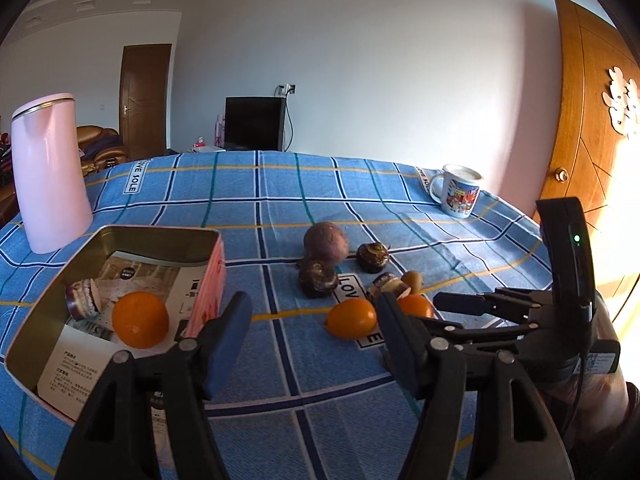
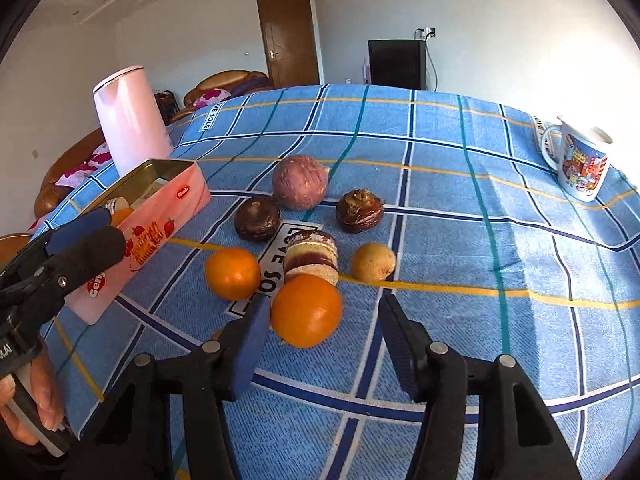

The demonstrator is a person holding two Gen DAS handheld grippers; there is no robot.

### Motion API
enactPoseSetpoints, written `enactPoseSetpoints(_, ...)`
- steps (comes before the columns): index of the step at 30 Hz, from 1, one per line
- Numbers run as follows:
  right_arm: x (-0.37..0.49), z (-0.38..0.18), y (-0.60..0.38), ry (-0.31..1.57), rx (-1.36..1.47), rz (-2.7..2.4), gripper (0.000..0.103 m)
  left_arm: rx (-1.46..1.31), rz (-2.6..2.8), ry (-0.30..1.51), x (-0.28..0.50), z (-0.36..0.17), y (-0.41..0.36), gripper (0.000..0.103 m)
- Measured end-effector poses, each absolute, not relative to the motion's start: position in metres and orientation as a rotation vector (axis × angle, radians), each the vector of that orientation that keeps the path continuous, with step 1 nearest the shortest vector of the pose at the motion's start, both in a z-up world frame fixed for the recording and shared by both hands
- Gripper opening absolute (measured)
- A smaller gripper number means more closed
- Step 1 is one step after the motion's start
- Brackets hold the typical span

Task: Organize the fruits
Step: 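Grasp a small orange with the right tool while the left tool grasps the kiwi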

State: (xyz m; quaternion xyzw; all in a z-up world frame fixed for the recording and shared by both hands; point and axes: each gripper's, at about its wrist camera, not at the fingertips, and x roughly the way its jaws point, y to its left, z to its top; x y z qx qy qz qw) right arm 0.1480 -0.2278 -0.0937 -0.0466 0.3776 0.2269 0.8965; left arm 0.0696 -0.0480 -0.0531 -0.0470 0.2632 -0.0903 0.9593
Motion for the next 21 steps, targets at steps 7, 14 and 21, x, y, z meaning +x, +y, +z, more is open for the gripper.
enactPoseSetpoints(7, 0.14, -0.095, -0.229, 0.782, -0.074, 0.533, 0.039, -0.067, -0.231, 0.558, 0.067, -0.058, -0.065, 0.067)
enactPoseSetpoints(14, 0.127, -0.087, -0.263, 0.713, -0.005, 0.476, 0.04, -0.011, -0.291, 0.615, 0.073, -0.069, -0.094, 0.067)
enactPoseSetpoints(21, 0.131, -0.086, -0.278, 0.692, 0.058, 0.474, 0.04, 0.034, -0.341, 0.716, 0.089, -0.081, -0.116, 0.045)
